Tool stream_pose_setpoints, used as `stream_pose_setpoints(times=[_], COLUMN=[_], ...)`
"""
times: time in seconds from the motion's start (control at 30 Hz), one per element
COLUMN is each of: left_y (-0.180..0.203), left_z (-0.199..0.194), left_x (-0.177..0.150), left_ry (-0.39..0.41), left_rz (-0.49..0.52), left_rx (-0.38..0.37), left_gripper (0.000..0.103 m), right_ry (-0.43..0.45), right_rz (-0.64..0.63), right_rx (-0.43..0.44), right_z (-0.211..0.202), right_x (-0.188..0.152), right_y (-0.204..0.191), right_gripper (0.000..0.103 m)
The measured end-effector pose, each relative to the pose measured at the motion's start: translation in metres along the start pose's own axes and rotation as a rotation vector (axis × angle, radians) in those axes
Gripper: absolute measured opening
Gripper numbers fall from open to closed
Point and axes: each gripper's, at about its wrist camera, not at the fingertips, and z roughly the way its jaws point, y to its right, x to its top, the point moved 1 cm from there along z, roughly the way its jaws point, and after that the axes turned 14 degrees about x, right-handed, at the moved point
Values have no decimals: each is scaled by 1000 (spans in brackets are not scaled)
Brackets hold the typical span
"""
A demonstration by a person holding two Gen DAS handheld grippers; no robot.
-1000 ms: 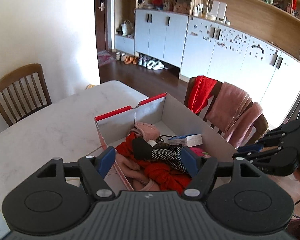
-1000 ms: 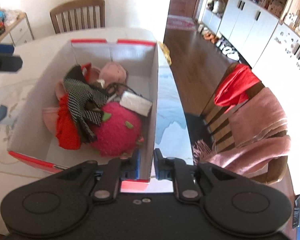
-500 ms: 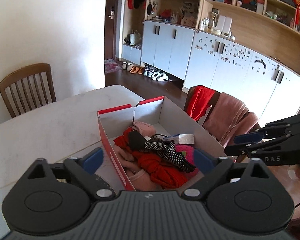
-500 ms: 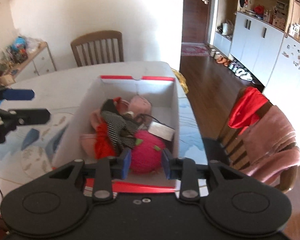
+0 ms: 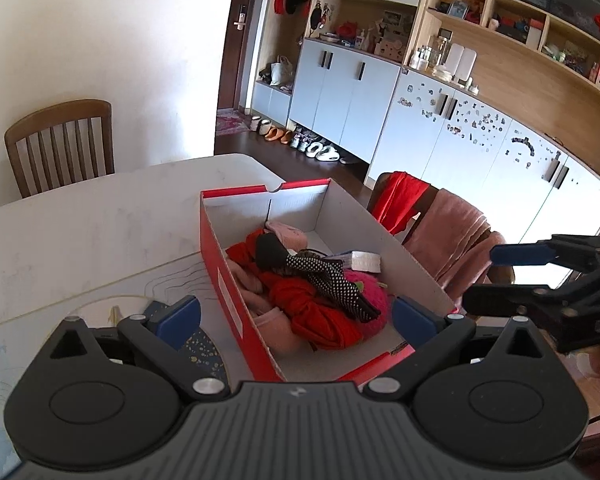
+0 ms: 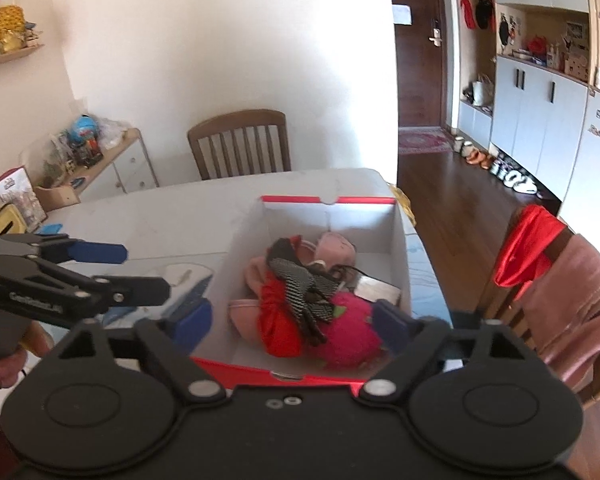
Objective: Organize objects
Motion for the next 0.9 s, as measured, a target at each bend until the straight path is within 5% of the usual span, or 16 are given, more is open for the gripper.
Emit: stream_pose_setpoints(times=[0.13,0.9], left_y=[3,11], left_z=[-4,-4], left_x=[-4,-13], left_ry=[7,-9], left_rz=[13,48], left_rx=[7,21], left_gripper=[103,103], right_ry=[20,37], right_rz=[-11,88], right_rx=[11,-19], right_z=[-4,-8], right_x=[-2,-19], right_y=[-8,-6], right_gripper=[103,103])
